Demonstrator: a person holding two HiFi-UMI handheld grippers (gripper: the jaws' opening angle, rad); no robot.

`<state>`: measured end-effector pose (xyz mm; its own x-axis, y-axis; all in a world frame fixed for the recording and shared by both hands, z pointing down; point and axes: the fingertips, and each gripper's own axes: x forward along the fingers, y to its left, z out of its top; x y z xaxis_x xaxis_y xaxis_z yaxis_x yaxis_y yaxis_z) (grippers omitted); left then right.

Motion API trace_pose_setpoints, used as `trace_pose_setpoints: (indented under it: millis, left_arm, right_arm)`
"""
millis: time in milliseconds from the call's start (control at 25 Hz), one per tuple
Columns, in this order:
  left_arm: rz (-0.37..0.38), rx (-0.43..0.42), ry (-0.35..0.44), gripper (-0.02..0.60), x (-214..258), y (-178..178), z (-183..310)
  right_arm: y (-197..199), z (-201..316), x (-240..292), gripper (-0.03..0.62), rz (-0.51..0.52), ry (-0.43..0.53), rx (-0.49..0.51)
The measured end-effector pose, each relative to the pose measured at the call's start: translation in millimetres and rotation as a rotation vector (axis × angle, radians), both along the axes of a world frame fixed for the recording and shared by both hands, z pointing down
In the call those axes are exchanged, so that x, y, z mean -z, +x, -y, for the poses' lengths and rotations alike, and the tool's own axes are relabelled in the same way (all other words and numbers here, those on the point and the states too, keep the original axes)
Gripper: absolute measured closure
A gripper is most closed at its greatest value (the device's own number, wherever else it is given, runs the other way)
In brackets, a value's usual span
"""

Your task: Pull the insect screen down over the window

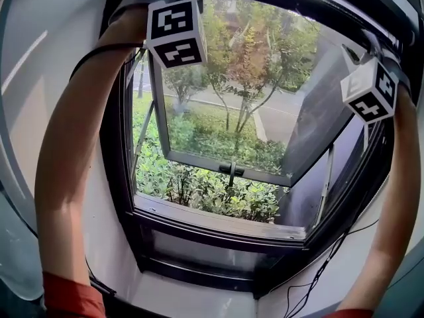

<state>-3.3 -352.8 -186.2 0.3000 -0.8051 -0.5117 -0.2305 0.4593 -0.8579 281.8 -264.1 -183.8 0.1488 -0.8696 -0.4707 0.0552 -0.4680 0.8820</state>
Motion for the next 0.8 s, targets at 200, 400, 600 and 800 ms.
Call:
trace_pose_setpoints:
  millis: [200,400,600,800]
  left_arm:
    - [-0.018,-0.038,-0.014,0.385,-18.6,-0.2,-2.4]
    - [-0.013,-0.041,-0.025,0.385,-39.6,-0.9,-2.8]
    - [0.008,-0.016,-0.044,0.385,-55.0,-0.9,-4.6]
    - [0.04,-0.003,-0.07,0.385,-76.5,-2.6,-5.4]
  right_arm:
    - [-1.1,-0.9,-19.1,0.427,-0.004,-0.012,0.017]
    - [-1.3,-1.6,-39.6,0.426,-0.018,-0.01,0.029]
    - [-0.8,-3.4,-53.9,0.427,-0.023,-0.016,0.036]
    - [-1.7,-4.2,-74.0,0.427,-0.032,-0.039,0.038]
